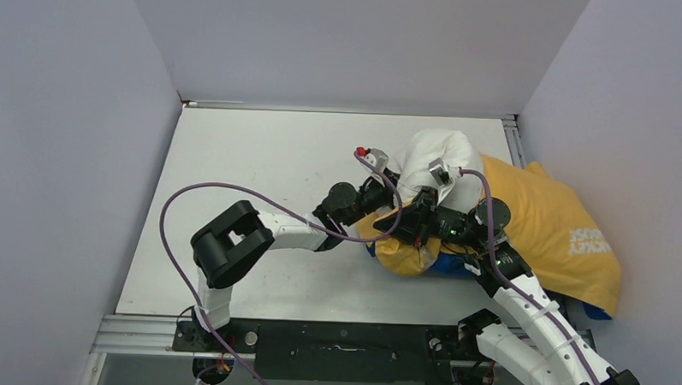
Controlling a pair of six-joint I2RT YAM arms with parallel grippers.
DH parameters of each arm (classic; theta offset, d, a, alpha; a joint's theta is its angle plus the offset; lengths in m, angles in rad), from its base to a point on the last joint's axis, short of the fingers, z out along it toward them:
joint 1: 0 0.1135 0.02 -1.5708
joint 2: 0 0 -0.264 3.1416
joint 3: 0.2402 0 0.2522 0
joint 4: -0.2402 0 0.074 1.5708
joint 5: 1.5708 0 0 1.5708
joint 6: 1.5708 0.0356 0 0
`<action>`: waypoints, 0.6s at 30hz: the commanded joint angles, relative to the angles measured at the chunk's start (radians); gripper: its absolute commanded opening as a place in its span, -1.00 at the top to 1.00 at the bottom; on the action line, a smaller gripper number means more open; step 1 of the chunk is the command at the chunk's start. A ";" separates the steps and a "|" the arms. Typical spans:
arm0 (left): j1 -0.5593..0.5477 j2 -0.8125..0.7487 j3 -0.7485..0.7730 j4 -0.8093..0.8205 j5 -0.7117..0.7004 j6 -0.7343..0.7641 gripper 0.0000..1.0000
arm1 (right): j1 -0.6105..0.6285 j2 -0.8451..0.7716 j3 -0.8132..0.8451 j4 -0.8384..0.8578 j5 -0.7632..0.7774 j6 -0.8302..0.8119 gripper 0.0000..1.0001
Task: Put the pillow into the pillowcase
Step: Stuff the pillow into the pillowcase.
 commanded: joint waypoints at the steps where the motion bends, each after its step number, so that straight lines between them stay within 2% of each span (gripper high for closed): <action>1: -0.134 0.128 -0.071 -0.152 0.268 -0.053 1.00 | 0.051 -0.090 0.171 0.067 -0.058 -0.103 0.89; 5: -0.135 0.062 -0.187 -0.158 0.196 -0.039 1.00 | 0.051 -0.107 0.195 -0.157 0.023 -0.271 0.89; 10: -0.136 -0.190 -0.271 -0.324 0.094 0.055 0.81 | 0.052 -0.143 0.157 -0.378 0.256 -0.381 0.87; 13: -0.136 -0.350 -0.289 -0.434 0.054 0.114 0.81 | 0.051 -0.165 0.082 -0.401 0.356 -0.380 0.89; 18: -0.137 -0.592 -0.287 -0.562 0.026 0.193 0.79 | 0.051 -0.170 -0.014 -0.327 0.429 -0.326 0.89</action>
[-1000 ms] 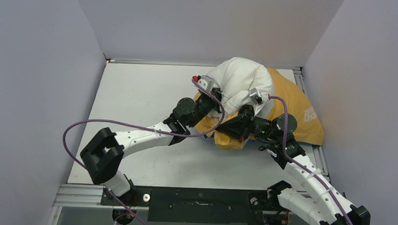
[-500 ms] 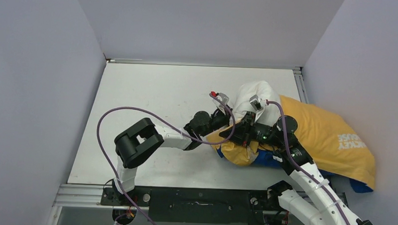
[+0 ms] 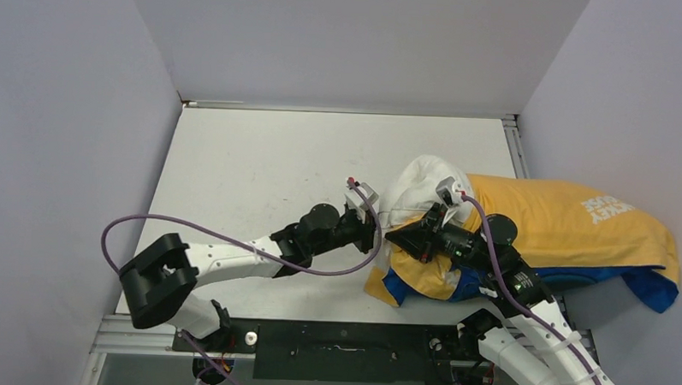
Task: Put the pillow into the pillowcase
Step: Stuff the pillow into the pillowcase.
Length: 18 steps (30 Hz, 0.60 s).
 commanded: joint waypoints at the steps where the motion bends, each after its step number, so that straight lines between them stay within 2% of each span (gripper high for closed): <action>1: -0.043 -0.239 0.023 -0.067 0.061 0.112 0.67 | -0.005 0.001 -0.063 0.181 0.187 0.016 0.89; 3: -0.046 -0.295 0.044 -0.145 0.078 0.135 0.34 | -0.005 -0.001 -0.063 0.203 0.212 0.025 0.89; 4: -0.047 -0.318 0.055 -0.197 0.061 0.148 0.08 | -0.005 -0.004 -0.059 0.209 0.218 0.025 0.89; 9: -0.045 -0.436 0.100 -0.476 -0.171 0.200 -0.50 | -0.004 -0.050 -0.044 0.196 0.193 0.012 0.89; 13: -0.036 -0.457 0.184 -0.544 -0.189 0.234 -0.69 | -0.004 -0.092 -0.045 0.118 0.171 -0.015 0.89; 15: -0.028 -0.418 0.275 -0.581 -0.158 0.248 -0.70 | -0.004 -0.115 -0.054 0.096 0.169 -0.014 0.89; 18: 0.004 -0.312 0.450 -0.643 -0.040 0.255 -0.71 | -0.004 -0.136 -0.069 0.087 0.166 -0.001 0.89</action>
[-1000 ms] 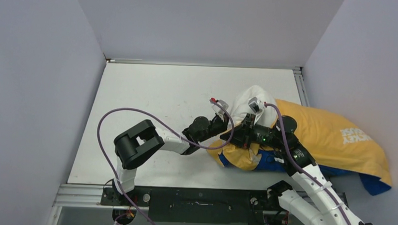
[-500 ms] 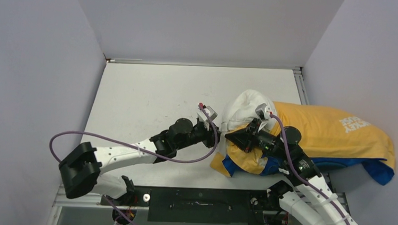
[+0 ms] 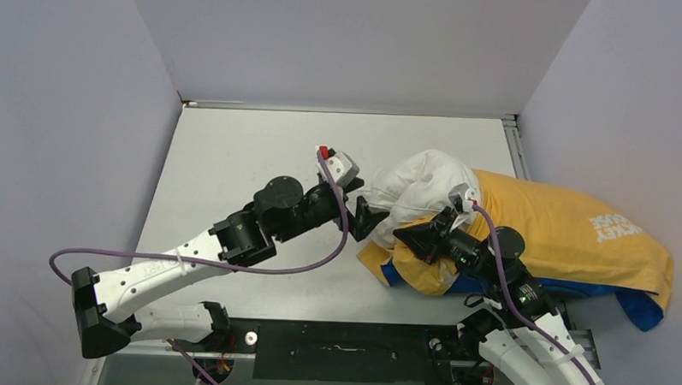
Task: Put the pillow into the pillowcase
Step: Stuff the pillow into the pillowcase.
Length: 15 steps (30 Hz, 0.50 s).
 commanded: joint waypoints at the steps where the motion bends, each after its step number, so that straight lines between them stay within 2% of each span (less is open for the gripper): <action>1: 0.056 0.142 0.256 -0.091 0.168 0.034 -0.71 | -0.008 -0.046 -0.011 0.042 0.028 0.002 0.89; 6: 0.086 0.387 0.487 -0.150 0.403 0.025 -0.72 | -0.008 -0.053 -0.002 -0.008 0.044 -0.016 0.89; 7: 0.089 0.426 0.512 -0.153 0.415 0.026 -0.72 | -0.008 -0.055 0.005 -0.024 0.051 -0.025 0.89; 9: 0.125 0.486 0.517 -0.118 0.421 0.003 -0.72 | -0.008 -0.059 0.016 -0.049 0.066 -0.035 0.89; 12: 0.240 0.529 0.441 0.084 0.495 -0.124 -0.72 | -0.009 -0.068 0.026 -0.080 0.079 -0.041 0.89; 15: 0.296 0.593 0.474 0.071 0.518 -0.106 -0.76 | -0.008 -0.076 0.024 -0.099 0.078 -0.040 0.89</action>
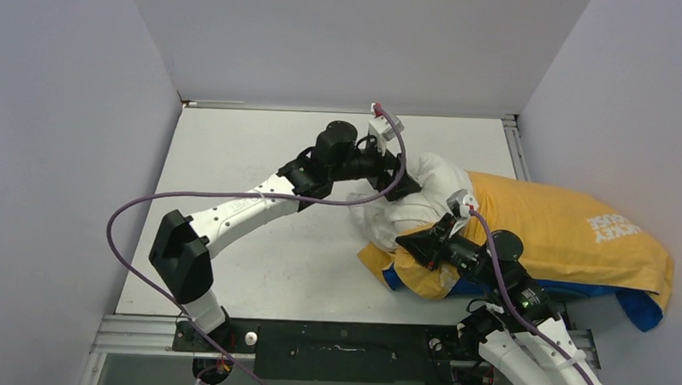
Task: Put the pillow into the pillowcase
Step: Stuff the pillow into the pillowcase.
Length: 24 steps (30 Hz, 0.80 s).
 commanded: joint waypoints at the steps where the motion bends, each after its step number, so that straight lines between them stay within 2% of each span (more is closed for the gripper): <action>1: 0.106 0.066 0.041 0.080 0.082 -0.021 -0.77 | -0.008 -0.023 0.039 -0.009 0.070 -0.017 0.89; 5: 0.116 0.187 0.088 0.090 0.197 -0.046 -0.77 | -0.008 -0.028 0.022 -0.006 0.075 -0.010 0.89; 6: 0.116 0.220 0.108 0.086 0.234 -0.056 -0.71 | -0.008 -0.025 0.019 -0.003 0.074 -0.011 0.89; 7: 0.116 0.251 0.121 0.079 0.272 -0.065 -0.56 | -0.008 -0.019 0.019 0.000 0.076 -0.013 0.89; 10: 0.120 0.290 0.107 0.101 0.355 -0.101 0.61 | -0.008 0.007 0.030 -0.007 0.085 -0.034 0.89; 11: 0.125 0.280 0.082 0.121 0.352 -0.113 0.93 | -0.008 0.017 0.035 -0.010 0.091 -0.041 0.89; 12: 0.133 0.258 0.050 0.144 0.337 -0.123 1.00 | -0.008 0.030 0.039 -0.016 0.109 -0.049 0.89; 16: 0.179 0.083 -0.143 0.257 0.182 -0.158 1.00 | -0.008 0.089 0.040 -0.032 0.253 -0.045 0.89; 19: 0.184 -0.097 -0.255 0.246 0.037 -0.115 1.00 | -0.010 0.144 0.015 0.039 0.361 -0.028 0.89; 21: 0.173 -0.201 -0.303 0.219 -0.016 -0.099 1.00 | -0.011 0.226 0.003 0.141 0.363 -0.029 0.89; 24: 0.128 -0.332 -0.346 0.141 -0.113 -0.071 1.00 | -0.011 0.409 0.042 0.316 0.271 -0.033 0.89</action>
